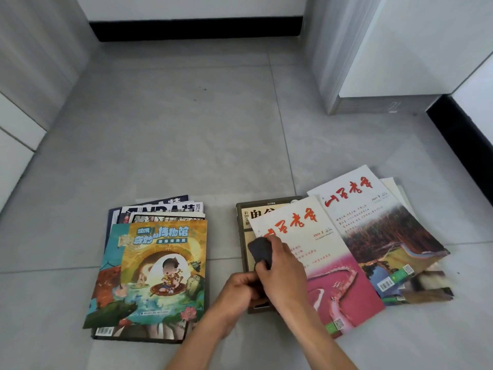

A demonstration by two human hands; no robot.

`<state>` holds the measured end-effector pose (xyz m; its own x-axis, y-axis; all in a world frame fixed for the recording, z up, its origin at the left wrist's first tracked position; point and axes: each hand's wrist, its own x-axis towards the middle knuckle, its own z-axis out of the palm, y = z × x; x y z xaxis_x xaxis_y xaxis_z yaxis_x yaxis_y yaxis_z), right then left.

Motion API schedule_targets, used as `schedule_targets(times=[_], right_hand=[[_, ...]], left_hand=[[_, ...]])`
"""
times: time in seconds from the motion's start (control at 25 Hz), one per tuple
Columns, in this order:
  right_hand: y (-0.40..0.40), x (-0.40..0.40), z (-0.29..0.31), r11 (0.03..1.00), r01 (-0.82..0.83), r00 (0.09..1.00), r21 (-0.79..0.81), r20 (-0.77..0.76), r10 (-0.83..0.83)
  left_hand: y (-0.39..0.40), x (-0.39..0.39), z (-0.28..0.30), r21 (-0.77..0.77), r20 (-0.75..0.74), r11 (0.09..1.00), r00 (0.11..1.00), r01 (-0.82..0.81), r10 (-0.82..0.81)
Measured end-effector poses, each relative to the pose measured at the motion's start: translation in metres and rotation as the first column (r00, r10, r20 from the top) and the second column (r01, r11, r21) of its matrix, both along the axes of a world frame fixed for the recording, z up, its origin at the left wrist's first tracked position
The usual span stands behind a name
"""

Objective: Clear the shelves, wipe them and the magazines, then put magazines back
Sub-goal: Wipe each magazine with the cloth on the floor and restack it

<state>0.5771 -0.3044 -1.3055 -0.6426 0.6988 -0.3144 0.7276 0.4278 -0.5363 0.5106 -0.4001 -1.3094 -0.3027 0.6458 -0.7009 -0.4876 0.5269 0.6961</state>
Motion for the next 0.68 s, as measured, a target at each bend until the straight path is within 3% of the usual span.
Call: schedule_targets(times=[0.12,0.24,0.48,0.56,0.64,0.68], right_hand=[[-0.004,-0.002,-0.005,0.994,-0.039,0.999,0.101,-0.008,0.04],[-0.012,0.012,-0.013,0.993,-0.05,0.999,0.105,0.018,0.049],[-0.006,0.023,-0.004,0.969,-0.053,0.998,0.24,0.038,0.045],[0.011,0.028,0.005,0.994,0.003,0.997,0.111,-0.076,0.005],[0.023,0.042,0.022,0.983,0.069,0.957,-0.172,-0.266,-0.114],[0.024,0.049,0.032,0.948,0.061,0.928,-0.312,-0.333,-0.17]], left_hand=[[0.001,0.001,-0.004,0.001,0.145,0.987,0.977,-0.16,0.158],[0.005,0.003,-0.001,0.008,0.36,0.929,0.868,-0.37,0.343],[0.014,0.015,0.002,0.0,0.454,0.922,0.822,-0.387,0.345],[0.02,0.013,0.007,0.032,0.33,0.945,0.895,-0.327,0.299],[0.025,0.0,0.01,0.057,-0.038,0.962,0.963,-0.266,0.269],[0.026,-0.011,0.014,0.085,-0.267,0.969,0.932,-0.23,0.244]])
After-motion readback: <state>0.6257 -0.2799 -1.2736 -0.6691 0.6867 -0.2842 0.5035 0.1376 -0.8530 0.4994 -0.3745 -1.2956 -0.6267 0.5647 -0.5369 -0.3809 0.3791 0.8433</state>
